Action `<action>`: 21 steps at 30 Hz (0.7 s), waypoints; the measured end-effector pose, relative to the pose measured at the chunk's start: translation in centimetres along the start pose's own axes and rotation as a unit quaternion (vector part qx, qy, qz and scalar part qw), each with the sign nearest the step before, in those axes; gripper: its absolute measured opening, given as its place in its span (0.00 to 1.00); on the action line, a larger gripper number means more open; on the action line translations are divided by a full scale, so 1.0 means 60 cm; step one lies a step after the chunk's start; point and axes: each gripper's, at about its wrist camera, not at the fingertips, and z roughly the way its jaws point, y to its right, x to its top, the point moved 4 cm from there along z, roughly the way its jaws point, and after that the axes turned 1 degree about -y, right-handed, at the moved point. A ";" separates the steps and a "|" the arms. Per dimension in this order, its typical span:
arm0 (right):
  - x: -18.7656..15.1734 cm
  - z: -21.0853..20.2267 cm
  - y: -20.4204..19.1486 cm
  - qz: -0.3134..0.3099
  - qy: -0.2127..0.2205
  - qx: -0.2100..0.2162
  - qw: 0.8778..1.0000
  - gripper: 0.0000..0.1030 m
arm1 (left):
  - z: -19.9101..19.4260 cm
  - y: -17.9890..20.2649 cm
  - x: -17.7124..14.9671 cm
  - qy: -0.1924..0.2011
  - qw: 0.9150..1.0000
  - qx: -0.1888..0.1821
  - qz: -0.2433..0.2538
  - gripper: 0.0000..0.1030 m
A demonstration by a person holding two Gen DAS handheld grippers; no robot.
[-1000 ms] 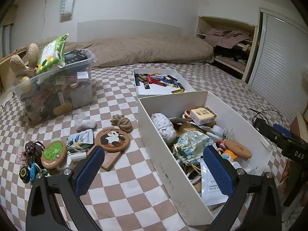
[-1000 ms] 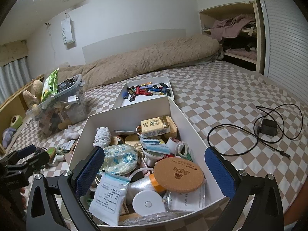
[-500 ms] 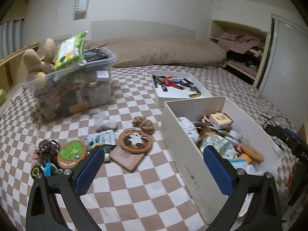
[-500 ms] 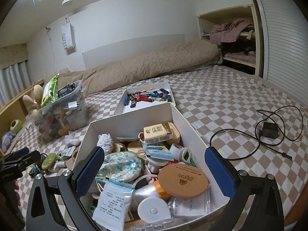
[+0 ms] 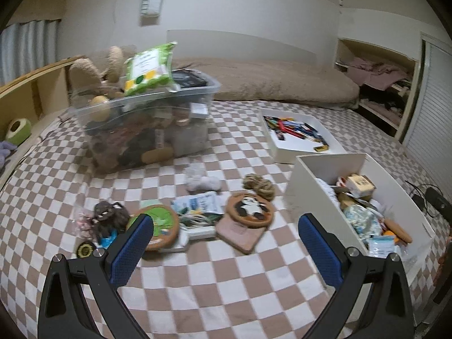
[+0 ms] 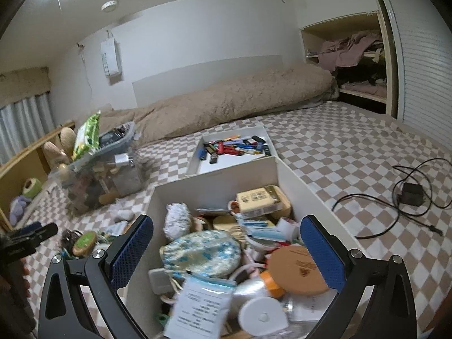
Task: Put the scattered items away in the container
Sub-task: 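Withdraw both tools from the box back toward the scattered items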
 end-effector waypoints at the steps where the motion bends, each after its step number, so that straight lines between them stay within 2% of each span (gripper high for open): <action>1: 0.000 0.001 -0.005 0.002 0.001 0.004 1.000 1.00 | 0.000 -0.012 0.000 0.002 1.000 0.006 -0.004 1.00; 7: -0.003 0.014 -0.041 -0.019 -0.001 -0.001 1.000 1.00 | 0.000 -0.072 -0.007 0.005 0.999 0.032 -0.028 1.00; 15: -0.007 0.032 -0.107 -0.053 -0.007 0.020 0.998 1.00 | -0.009 -0.144 -0.005 0.013 0.997 0.067 -0.047 1.00; 21: 0.006 0.040 -0.156 -0.042 -0.013 0.072 0.996 1.00 | -0.015 -0.193 -0.004 0.013 0.993 0.104 -0.061 1.00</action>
